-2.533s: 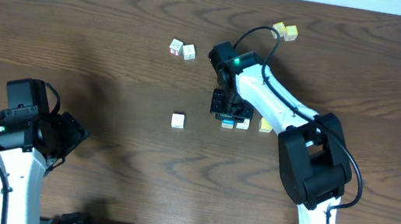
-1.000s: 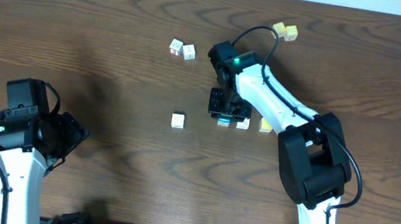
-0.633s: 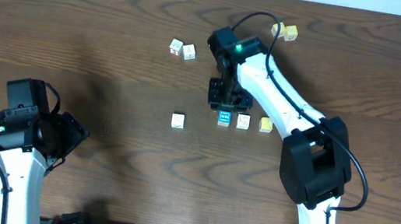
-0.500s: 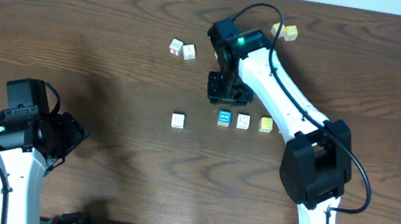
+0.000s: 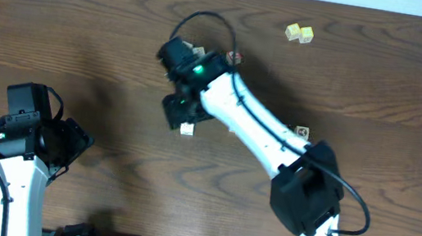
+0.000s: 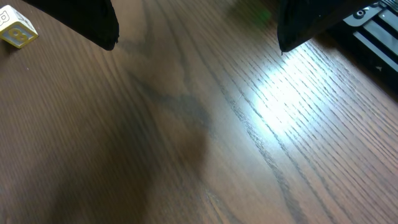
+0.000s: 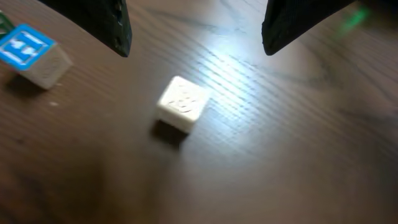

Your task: Lift 5 blocks

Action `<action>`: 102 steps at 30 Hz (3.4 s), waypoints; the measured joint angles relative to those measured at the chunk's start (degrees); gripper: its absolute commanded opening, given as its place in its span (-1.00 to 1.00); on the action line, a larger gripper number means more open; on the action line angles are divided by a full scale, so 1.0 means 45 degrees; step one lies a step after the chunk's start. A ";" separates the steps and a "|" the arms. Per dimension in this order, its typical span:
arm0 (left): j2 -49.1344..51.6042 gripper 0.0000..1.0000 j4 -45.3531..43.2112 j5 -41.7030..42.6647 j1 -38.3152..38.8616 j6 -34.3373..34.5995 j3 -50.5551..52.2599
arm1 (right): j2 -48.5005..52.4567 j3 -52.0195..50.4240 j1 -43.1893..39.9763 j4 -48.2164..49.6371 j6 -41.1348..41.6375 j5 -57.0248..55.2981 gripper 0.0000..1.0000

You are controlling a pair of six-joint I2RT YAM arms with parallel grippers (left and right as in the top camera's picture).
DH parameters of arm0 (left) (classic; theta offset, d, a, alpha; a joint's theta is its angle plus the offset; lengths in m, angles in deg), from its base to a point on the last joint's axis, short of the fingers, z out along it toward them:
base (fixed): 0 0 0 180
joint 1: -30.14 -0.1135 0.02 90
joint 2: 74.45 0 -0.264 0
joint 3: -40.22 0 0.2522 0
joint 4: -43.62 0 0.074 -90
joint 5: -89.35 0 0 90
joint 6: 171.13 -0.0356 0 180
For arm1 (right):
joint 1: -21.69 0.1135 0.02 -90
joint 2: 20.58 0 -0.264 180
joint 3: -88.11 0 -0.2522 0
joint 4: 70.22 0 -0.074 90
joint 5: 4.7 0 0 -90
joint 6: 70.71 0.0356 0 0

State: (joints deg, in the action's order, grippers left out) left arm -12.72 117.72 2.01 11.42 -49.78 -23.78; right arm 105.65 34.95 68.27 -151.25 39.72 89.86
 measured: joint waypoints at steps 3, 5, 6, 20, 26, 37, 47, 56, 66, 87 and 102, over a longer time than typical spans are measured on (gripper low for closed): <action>0.0000 0.64 0.0024 0.0005 0.0000 0.0000 0.0000 | 0.0117 0.0000 0.0364 0.0185 0.0389 -0.0403 0.23; 0.0000 0.64 0.0029 0.0005 0.0000 0.0000 0.0000 | 0.0316 0.0000 0.0442 0.0228 0.0860 -0.0607 0.22; 0.0000 0.64 0.0024 0.0005 0.0005 0.0000 0.0000 | 0.0427 0.0000 0.0442 0.0257 0.1078 -0.0699 0.23; 0.0000 0.64 0.0024 0.0005 0.0000 0.0000 0.0000 | 0.2273 -0.0170 0.0413 0.0821 0.2764 -0.1025 0.11; 0.0000 0.64 0.0024 0.0005 0.0005 -0.0005 0.0000 | 0.2278 -0.0170 0.0306 0.0855 0.3075 -0.1224 -0.05; 0.0000 0.64 0.0029 0.0005 0.0000 0.0000 0.0000 | 0.2273 -0.0170 -0.0112 0.0865 0.3415 -0.1617 -0.39; 0.0000 0.63 0.0029 0.0005 0.0005 0.0000 0.0000 | 0.2273 -0.0170 -0.0238 0.0772 0.3453 -0.1744 -0.60; 0.0000 0.64 0.0029 0.0005 0.0005 0.0000 0.0000 | 0.2273 -0.0165 -0.1073 0.0185 0.3521 -0.1724 -0.63; 0.0000 0.64 0.0029 0.0005 0.0005 0.0000 0.0000 | 0.2273 -0.0165 -0.2035 0.0034 0.3706 -0.1049 -0.62; 0.0000 0.64 0.0029 0.0005 0.0000 0.0000 0.0000 | 0.2273 -0.0165 -0.2016 -0.0355 0.4182 -0.0296 -0.58; 0.0000 0.64 0.0078 0.0005 0.0005 0.0000 0.0000 | 0.2273 -0.0165 -0.2016 -0.0121 0.4235 -0.0301 -0.49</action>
State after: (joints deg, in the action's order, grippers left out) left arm -12.72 118.07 2.03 11.44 -49.78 -23.78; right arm 115.88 34.20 59.20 -151.79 58.78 88.51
